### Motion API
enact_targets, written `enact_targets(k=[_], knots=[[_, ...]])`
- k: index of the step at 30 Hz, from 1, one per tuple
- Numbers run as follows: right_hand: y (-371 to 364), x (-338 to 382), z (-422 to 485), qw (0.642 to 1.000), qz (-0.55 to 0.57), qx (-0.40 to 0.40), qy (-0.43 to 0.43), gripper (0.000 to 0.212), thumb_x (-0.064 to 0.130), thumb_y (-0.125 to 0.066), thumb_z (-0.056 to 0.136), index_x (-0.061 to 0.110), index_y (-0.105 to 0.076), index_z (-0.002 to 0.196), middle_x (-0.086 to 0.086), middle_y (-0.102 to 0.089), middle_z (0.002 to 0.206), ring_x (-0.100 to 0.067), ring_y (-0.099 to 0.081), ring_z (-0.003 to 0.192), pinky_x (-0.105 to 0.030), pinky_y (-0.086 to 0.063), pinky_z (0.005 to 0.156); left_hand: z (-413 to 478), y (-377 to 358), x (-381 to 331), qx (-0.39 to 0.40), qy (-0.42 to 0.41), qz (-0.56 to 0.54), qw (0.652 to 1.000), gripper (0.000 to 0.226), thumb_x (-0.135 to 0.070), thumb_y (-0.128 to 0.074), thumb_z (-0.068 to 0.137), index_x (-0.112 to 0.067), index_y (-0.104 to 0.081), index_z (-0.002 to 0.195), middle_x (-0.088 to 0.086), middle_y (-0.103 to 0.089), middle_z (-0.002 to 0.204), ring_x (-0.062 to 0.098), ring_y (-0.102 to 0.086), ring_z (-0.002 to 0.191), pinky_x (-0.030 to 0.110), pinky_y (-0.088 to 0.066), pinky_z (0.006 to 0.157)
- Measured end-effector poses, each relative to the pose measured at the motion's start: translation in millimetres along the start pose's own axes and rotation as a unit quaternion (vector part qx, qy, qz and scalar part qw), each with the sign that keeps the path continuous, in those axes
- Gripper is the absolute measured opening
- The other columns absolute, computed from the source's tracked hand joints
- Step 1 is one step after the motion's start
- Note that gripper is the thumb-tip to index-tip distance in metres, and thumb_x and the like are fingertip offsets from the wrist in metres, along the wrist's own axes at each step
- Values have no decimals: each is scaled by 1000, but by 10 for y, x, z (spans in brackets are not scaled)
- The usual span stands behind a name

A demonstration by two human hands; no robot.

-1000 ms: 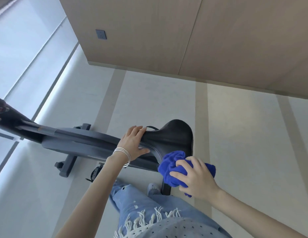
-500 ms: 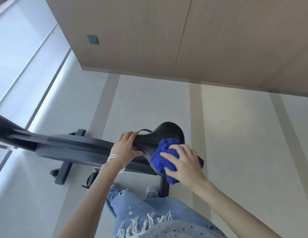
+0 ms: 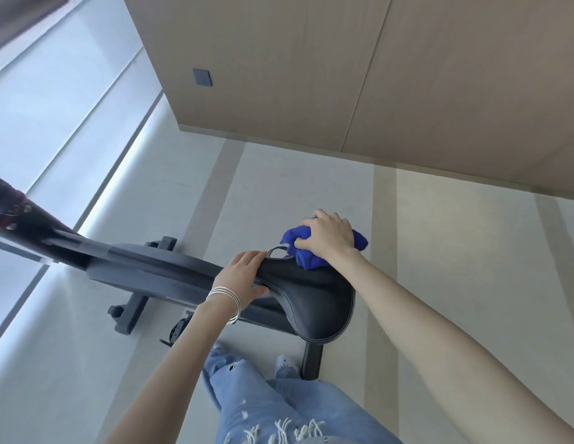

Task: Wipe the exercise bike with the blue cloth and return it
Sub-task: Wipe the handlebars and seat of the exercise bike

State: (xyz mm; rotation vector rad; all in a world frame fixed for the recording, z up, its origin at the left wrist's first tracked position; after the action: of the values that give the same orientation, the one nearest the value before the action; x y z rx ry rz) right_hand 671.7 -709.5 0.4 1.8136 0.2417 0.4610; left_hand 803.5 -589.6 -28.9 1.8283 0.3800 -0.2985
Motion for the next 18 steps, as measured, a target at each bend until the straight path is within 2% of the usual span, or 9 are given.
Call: enact_targets(k=[3, 9, 12, 18], knots=[[18, -216, 55, 998, 45, 7, -39, 32, 42, -55, 77, 32, -64, 106, -2, -56, 105, -31, -52, 98, -36, -40, 79, -8, 3, -6, -1, 5, -7, 1000, 71, -31, -67, 81, -19, -32, 141, -4, -39, 143, 18, -30, 135, 33, -37, 107], [24, -437, -86, 991, 100, -41, -81, 36, 44, -56, 78, 35, -60, 113, 1, -56, 112, -29, -54, 98, -33, -41, 79, -5, 20, -8, -8, 4, -14, 1000, 68, -28, -67, 81, -18, -34, 139, -3, -41, 142, 19, -32, 134, 34, -37, 107], [-17, -665, -257, 974, 188, -42, -120, 41, 46, -58, 78, 36, -57, 118, 3, -55, 115, -24, -55, 102, -31, -43, 76, -20, 20, -6, -14, 1, -23, 1000, 69, -28, -68, 80, -19, -34, 140, -4, -41, 142, 18, -31, 134, 33, -38, 106], [-118, -953, -873, 931, 297, -127, -169, 39, 37, -63, 78, 32, -59, 116, 8, -55, 113, -10, -52, 91, -24, -37, 74, -34, 23, -11, -21, 4, -34, 999, 71, -26, -68, 80, -19, -33, 141, -4, -41, 141, 18, -31, 134, 35, -39, 105]])
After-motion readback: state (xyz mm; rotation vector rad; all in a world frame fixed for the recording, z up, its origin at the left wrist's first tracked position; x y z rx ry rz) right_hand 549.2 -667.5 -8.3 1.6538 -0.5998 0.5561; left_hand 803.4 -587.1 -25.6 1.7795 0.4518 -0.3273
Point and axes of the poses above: each hand's wrist, its own z-axis towards the middle knuckle, its own y-axis out of the back of the hand, x = y × z, the point moved 9 cm from there along z, towards the middle knuckle
